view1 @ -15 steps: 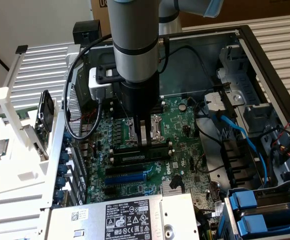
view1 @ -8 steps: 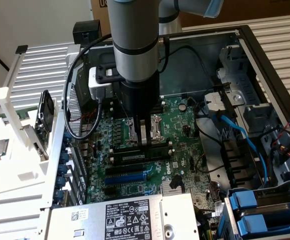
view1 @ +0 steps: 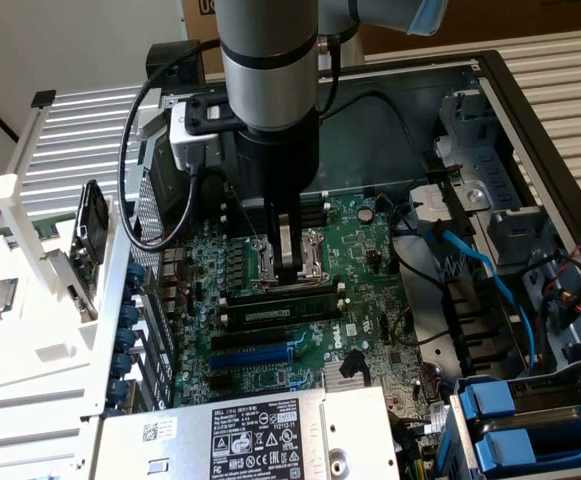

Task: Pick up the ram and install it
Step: 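Press down the ram until it locks into place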

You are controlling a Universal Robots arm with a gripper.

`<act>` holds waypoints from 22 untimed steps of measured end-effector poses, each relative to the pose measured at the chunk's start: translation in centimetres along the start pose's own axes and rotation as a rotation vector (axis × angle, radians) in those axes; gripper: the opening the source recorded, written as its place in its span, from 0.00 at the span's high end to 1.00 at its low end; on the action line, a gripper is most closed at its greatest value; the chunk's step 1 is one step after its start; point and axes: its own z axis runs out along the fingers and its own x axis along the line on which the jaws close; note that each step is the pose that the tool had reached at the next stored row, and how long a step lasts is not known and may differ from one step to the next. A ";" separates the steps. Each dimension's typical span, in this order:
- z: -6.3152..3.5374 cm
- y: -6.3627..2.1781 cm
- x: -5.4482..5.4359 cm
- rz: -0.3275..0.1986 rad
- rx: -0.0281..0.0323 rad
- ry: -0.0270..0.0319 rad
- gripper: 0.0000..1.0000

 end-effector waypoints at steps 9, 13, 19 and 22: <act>-0.03 -0.01 0.0 0.020 0.0010 0.0001 0.89; -0.03 0.00 0.0 0.076 0.0035 0.0007 0.89; -0.03 0.00 0.0 0.157 0.0071 0.0014 0.89; -0.04 0.00 0.0 0.203 0.0091 0.0020 0.89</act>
